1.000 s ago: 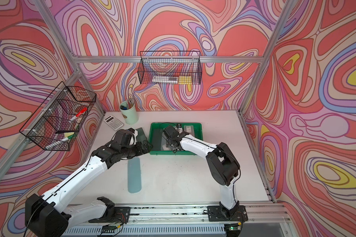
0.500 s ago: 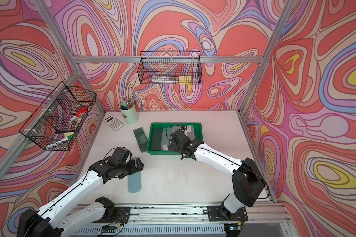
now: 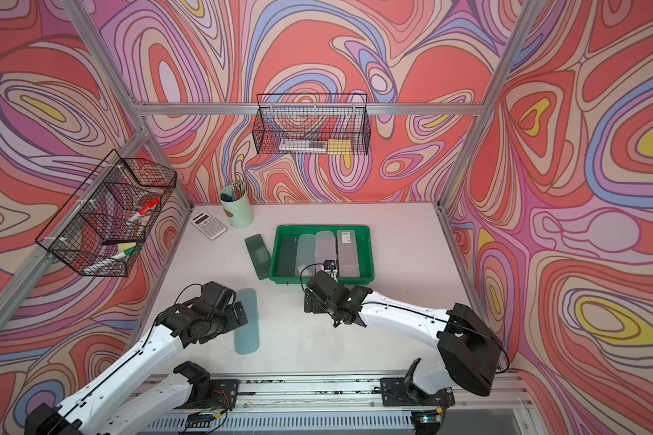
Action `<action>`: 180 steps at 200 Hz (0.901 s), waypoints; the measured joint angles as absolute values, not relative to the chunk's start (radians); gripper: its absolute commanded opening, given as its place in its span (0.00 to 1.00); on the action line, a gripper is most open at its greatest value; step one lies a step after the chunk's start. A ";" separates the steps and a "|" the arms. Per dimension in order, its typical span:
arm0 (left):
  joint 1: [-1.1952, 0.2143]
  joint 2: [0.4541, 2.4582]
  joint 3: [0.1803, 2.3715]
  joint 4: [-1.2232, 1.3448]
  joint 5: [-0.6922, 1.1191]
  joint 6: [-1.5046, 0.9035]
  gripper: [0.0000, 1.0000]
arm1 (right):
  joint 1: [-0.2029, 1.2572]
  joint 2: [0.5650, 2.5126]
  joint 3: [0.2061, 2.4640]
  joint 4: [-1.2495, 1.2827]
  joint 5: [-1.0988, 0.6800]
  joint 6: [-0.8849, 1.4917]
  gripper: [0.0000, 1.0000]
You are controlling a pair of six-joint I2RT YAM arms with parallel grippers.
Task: Put the pencil case into the storage box
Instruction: Pick up the pencil case from the center of the board.
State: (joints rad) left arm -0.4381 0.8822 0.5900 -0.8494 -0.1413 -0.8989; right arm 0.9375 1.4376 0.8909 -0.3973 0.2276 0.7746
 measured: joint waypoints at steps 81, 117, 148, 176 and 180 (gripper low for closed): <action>-0.482 1.018 0.475 -0.678 -0.065 -0.941 0.99 | 0.963 1.343 0.778 -0.302 0.216 0.779 0.94; -0.570 1.105 0.493 -0.631 -0.062 -0.969 1.00 | 0.963 1.346 0.778 -0.284 0.205 0.775 0.94; -0.635 1.168 0.564 -0.620 -0.062 -0.994 0.99 | 0.972 1.373 0.780 -0.268 0.192 0.776 0.94; -0.642 1.159 0.619 -0.617 -0.071 -0.999 0.99 | 1.008 1.402 0.791 -0.252 0.194 0.779 0.94; -0.642 1.154 0.627 -0.618 -0.075 -0.999 0.99 | 1.014 1.410 0.796 -0.250 0.194 0.780 0.94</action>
